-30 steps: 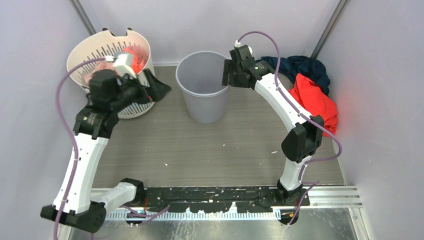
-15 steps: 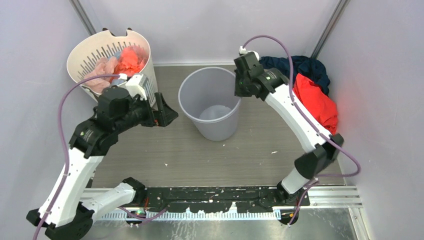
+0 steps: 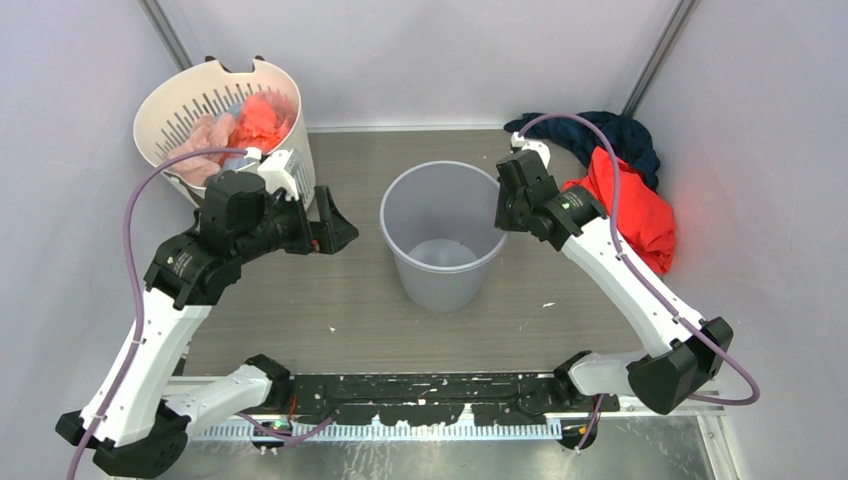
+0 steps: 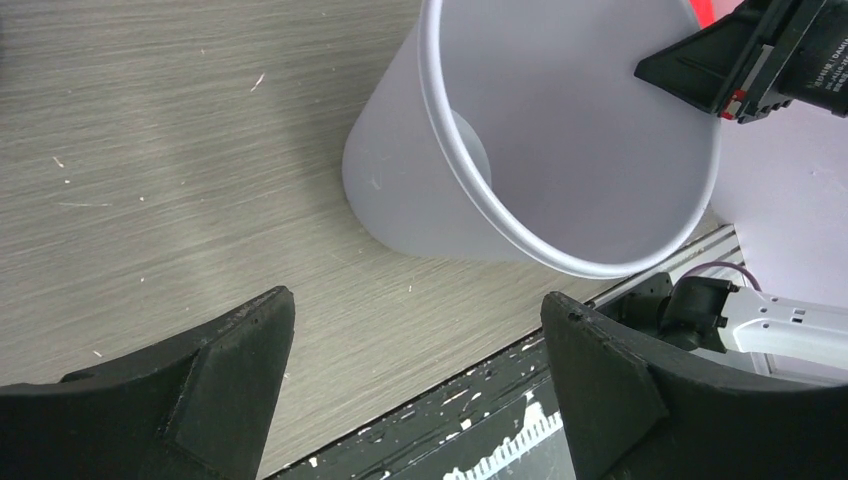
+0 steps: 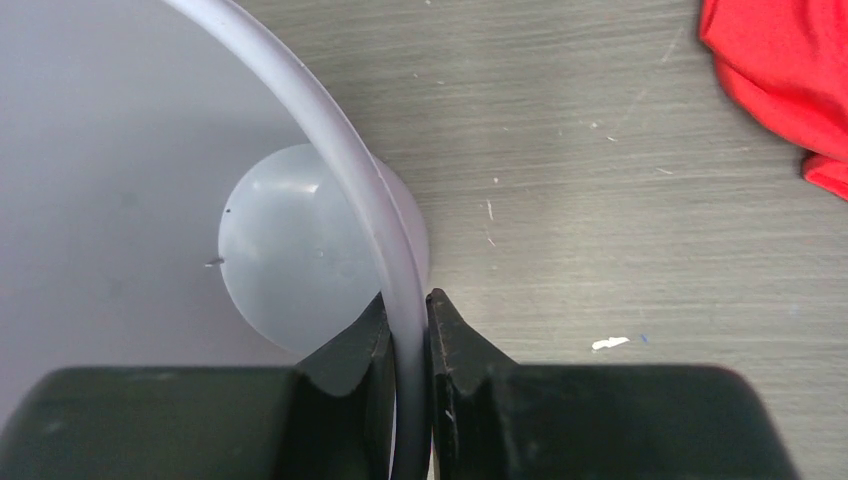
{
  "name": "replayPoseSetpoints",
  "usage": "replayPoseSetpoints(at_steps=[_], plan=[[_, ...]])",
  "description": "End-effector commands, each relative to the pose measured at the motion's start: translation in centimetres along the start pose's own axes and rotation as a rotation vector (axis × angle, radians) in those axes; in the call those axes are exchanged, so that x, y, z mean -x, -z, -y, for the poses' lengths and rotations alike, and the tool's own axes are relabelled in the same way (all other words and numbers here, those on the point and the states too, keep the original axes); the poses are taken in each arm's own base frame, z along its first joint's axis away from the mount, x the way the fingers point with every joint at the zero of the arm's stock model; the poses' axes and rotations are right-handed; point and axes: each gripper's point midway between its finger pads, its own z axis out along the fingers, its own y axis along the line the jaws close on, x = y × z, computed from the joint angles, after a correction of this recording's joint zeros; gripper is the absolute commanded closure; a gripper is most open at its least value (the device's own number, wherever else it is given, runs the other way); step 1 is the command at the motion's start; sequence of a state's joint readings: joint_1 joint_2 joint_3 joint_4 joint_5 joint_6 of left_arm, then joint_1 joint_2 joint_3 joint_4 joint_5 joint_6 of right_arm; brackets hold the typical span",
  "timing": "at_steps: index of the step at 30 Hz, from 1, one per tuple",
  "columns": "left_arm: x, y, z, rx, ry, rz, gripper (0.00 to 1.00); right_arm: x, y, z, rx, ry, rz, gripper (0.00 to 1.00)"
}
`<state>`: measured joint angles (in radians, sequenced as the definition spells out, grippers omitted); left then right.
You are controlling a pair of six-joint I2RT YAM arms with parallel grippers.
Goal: Put the trash bags into the trash bin
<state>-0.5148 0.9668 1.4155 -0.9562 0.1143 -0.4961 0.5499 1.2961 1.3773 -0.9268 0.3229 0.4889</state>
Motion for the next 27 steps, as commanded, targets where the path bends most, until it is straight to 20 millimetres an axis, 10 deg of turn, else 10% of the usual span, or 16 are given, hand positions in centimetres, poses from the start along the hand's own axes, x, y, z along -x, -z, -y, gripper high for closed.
replayPoseSetpoints(at_steps=[1,6,12,20,27], plan=[[0.8,1.2,0.1,-0.002,-0.013,0.046,0.06,1.4,-1.0,-2.0,0.069,-0.072,0.065,0.99],[0.8,0.8,-0.2,0.017,-0.015,0.036,0.00,1.8,-2.0,-2.9,0.076,-0.071,0.051,0.98],[3.5,0.7,-0.2,0.069,-0.035,0.066,0.00,2.7,1.5,-1.5,0.085,-0.066,0.110,0.01],[13.8,0.2,-0.1,0.213,-0.113,0.260,0.00,3.3,9.8,2.9,0.093,-0.142,0.273,0.00],[24.1,-1.1,-10.6,0.394,0.156,0.433,0.00,-2.1,10.5,3.0,0.207,-0.165,0.176,0.00]])
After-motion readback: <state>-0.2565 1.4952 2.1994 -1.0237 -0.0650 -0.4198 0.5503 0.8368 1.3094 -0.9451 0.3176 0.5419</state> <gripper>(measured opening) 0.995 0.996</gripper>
